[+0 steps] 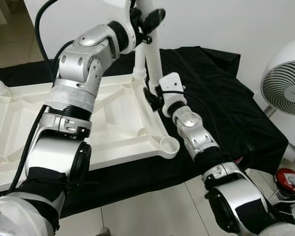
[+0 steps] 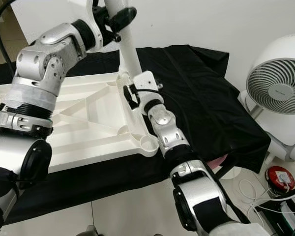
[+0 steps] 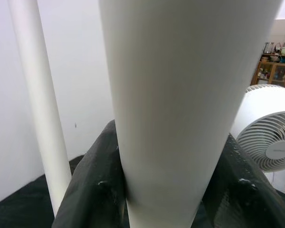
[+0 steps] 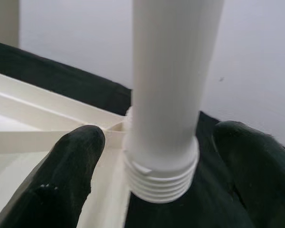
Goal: Building children table
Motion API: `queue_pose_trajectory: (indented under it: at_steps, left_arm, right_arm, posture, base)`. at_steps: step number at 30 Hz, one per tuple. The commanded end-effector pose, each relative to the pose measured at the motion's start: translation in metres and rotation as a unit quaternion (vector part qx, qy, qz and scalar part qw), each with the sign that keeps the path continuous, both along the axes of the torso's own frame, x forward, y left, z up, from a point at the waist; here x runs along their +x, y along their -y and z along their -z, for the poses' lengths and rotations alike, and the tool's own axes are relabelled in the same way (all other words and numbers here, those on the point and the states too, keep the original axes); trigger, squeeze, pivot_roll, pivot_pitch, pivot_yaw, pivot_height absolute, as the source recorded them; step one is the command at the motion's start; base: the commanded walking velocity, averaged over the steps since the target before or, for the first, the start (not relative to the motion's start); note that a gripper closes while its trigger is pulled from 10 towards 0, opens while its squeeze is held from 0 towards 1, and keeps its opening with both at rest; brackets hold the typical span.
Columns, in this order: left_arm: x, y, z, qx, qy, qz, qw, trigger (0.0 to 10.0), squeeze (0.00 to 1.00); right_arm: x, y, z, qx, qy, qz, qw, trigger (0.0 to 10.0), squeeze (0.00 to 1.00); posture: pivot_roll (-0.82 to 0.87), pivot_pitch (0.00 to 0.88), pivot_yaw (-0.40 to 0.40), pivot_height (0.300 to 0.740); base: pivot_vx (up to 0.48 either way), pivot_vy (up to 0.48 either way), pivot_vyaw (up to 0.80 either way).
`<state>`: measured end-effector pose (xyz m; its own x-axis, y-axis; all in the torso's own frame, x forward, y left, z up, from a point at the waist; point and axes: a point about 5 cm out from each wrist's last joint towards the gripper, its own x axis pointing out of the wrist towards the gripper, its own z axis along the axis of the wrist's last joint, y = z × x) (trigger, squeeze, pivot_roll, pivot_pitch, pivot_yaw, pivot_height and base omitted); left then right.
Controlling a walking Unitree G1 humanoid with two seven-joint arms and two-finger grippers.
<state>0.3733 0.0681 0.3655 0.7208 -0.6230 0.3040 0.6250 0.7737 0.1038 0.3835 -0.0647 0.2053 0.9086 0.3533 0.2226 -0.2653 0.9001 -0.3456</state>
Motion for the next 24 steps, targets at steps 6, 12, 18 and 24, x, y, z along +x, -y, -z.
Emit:
queue_pose_trajectory:
  at_steps: [6, 12, 18, 24]
  left_arm:
    - [-0.003, 0.006, -0.01, -0.014, 0.023, -0.034, 0.999, 10.0, 0.0]
    - [-0.008, 0.015, -0.009, -0.032, 0.017, -0.033, 0.999, 10.0, 0.0]
    - [-0.012, 0.022, -0.009, -0.038, 0.018, -0.024, 0.999, 10.0, 0.0]
    - [-0.014, 0.025, -0.01, -0.042, 0.017, -0.024, 0.999, 10.0, 0.0]
  right_arm:
    - [0.003, 0.002, -0.006, -0.011, 0.042, 0.058, 0.997, 10.0, 0.0]
    - [0.008, 0.009, -0.014, 0.001, 0.072, 0.115, 0.991, 10.0, 0.0]
    - [0.011, 0.008, -0.017, -0.001, 0.083, 0.13, 0.988, 10.0, 0.0]
    - [0.014, 0.007, -0.021, -0.015, 0.095, 0.143, 0.985, 10.0, 0.0]
  posture:
    - [0.01, 0.0, -0.015, 0.74]
    - [0.02, 0.0, -0.021, 0.74]
    - [0.02, 0.0, -0.024, 0.74]
    - [0.03, 0.0, -0.026, 0.74]
  base:
    - [0.0, 0.0, 0.0]
    - [0.0, 0.0, 0.0]
    - [0.0, 0.0, 0.0]
    - [0.0, 0.0, 0.0]
